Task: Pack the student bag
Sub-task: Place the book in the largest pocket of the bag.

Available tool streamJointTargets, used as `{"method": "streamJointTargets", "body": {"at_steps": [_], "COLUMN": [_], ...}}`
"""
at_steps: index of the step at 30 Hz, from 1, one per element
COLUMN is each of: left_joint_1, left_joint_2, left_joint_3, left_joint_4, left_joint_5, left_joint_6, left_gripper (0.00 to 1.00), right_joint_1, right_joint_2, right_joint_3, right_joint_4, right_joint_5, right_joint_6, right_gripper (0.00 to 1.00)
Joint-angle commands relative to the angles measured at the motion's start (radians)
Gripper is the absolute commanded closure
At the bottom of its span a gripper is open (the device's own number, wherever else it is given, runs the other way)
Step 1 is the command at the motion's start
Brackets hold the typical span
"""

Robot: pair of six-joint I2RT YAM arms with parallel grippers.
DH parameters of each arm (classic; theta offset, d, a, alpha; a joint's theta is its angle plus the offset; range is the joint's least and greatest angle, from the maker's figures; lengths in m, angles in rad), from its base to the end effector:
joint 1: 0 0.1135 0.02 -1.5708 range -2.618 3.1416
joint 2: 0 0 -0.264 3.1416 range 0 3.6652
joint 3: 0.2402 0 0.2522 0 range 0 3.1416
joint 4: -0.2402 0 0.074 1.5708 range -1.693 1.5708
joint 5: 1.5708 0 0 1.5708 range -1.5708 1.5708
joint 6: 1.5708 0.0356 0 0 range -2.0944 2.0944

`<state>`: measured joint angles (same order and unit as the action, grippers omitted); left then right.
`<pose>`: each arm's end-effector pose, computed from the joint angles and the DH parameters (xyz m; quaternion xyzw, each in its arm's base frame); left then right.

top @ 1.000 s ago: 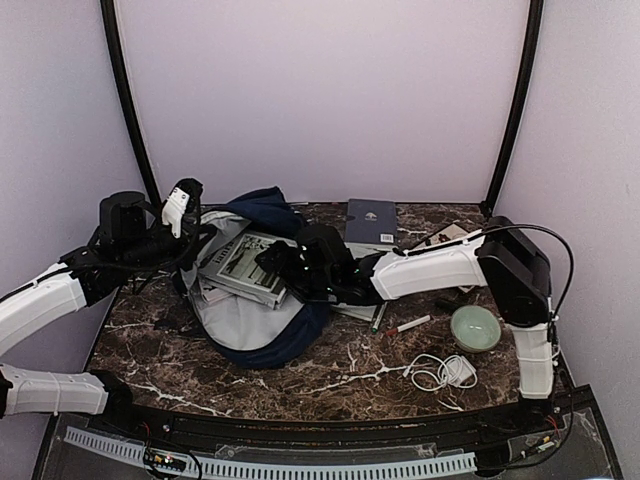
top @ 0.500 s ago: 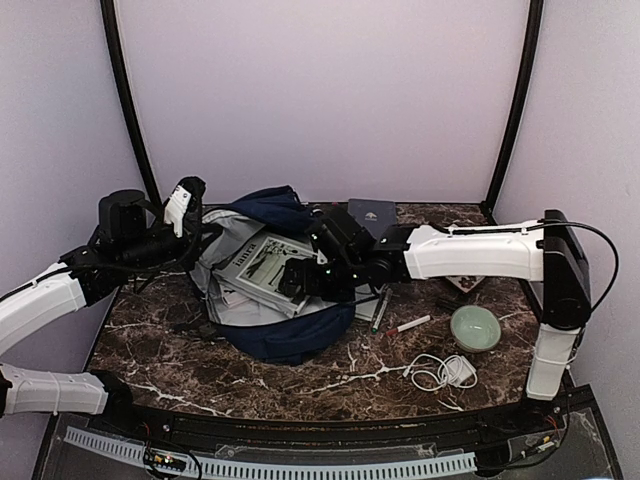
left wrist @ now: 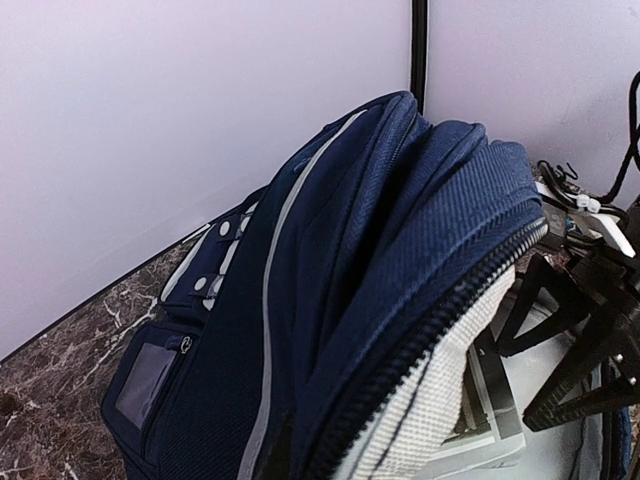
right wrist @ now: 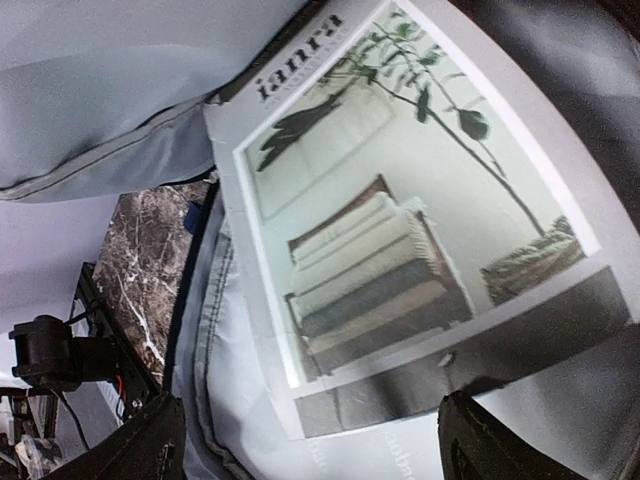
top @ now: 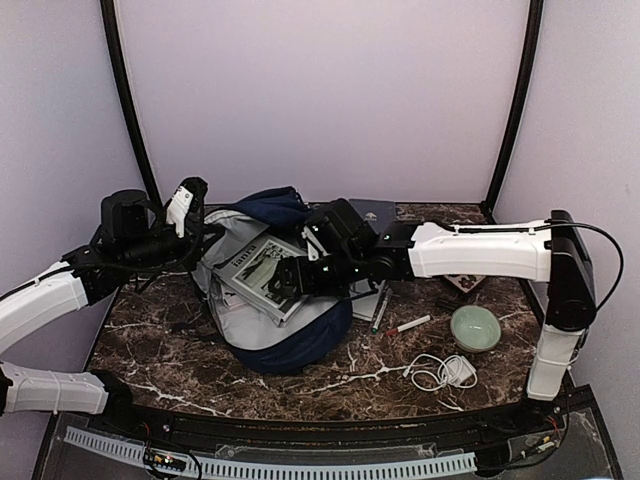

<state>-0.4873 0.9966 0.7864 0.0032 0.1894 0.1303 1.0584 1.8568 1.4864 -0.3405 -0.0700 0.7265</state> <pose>0.2048 -0.1161 0.3203 0.2917 0.7182 -0.1837 0.6044 0.2074 0.3738 0.2626 -0.1644 0.8935 0.3443 0.2366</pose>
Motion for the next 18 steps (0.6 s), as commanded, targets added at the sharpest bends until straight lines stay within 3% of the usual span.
{"method": "streamJointTargets", "body": {"at_steps": [1,4,10,18], "left_joint_1": [0.004,0.005,0.004,0.004], "left_joint_2": [-0.004,-0.004,-0.008,-0.001], "left_joint_3": [0.045,0.044,0.043,0.043], "left_joint_4": [0.075,0.074,0.075,0.074], "left_joint_5": [0.018,0.013,0.008,0.009], "left_joint_6": [-0.008,-0.006,-0.005,-0.003], "left_gripper": [1.00,1.00,1.00,1.00], "right_joint_1": [0.060,0.061,-0.015,-0.090], "right_joint_2": [-0.005,-0.026,-0.147,-0.116], "right_joint_3": [0.044,0.060,-0.079,-0.087], "right_joint_4": [0.116,0.072,-0.009,0.068], "right_joint_5": [0.061,0.112,0.237,0.194], "right_joint_6": [-0.044,-0.051,-0.047,-0.130], "right_gripper": [0.13,0.13,0.18,0.44]}}
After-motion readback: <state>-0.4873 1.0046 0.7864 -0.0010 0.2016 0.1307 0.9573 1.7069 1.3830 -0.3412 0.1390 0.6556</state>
